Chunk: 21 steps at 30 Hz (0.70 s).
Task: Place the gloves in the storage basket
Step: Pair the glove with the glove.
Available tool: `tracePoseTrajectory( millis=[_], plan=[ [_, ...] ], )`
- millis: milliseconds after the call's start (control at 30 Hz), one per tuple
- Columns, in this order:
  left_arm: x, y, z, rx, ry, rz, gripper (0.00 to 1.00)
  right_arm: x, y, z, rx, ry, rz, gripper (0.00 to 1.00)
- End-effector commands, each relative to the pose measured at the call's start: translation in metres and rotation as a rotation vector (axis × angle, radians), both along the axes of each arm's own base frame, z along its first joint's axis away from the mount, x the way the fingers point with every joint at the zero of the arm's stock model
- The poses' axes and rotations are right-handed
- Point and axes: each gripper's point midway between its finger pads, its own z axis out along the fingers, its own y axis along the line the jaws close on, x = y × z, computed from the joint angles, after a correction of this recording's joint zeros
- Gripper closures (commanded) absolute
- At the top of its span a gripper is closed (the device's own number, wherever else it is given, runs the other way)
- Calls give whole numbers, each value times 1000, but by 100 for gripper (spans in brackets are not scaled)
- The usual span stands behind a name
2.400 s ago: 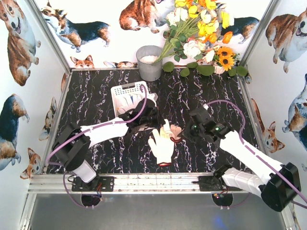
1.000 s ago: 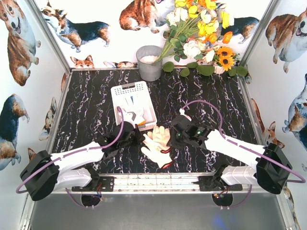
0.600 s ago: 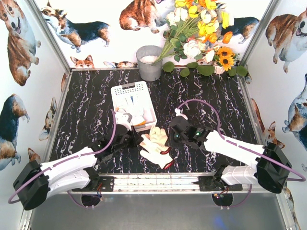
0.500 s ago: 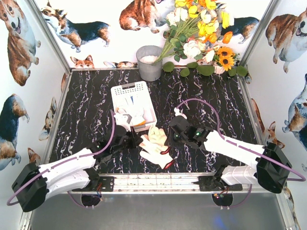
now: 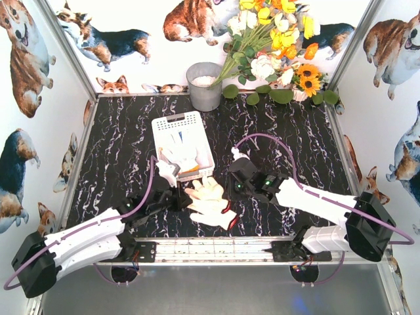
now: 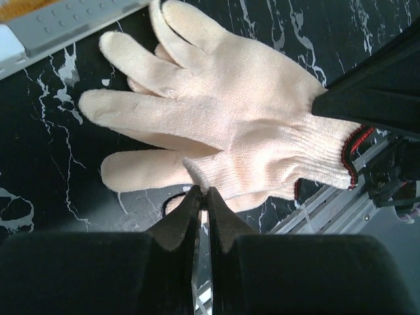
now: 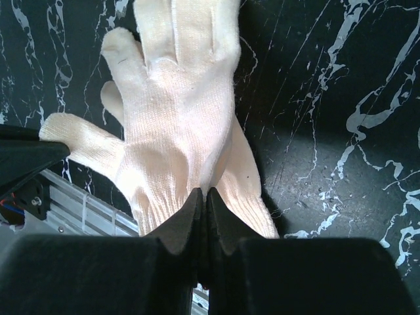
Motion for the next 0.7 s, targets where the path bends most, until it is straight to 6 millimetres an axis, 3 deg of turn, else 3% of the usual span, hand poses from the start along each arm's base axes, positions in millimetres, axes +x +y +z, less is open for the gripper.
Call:
tracePoseTrajectory(
  millis=[0,233,433,667],
  plan=[
    [-12,0,-2,13,13,-58,100,9,13,11,41,-77,55,100],
    [-19,-4,7,-16,-38,-129,100,14,29,29,78,-146,150,100],
    [-33,-12,8,-64,-34,-219,100,12,30,15,29,-110,197,100],
    [-50,-15,3,-68,-15,-321,100,13,14,-13,-48,-83,169,100]
  ],
)
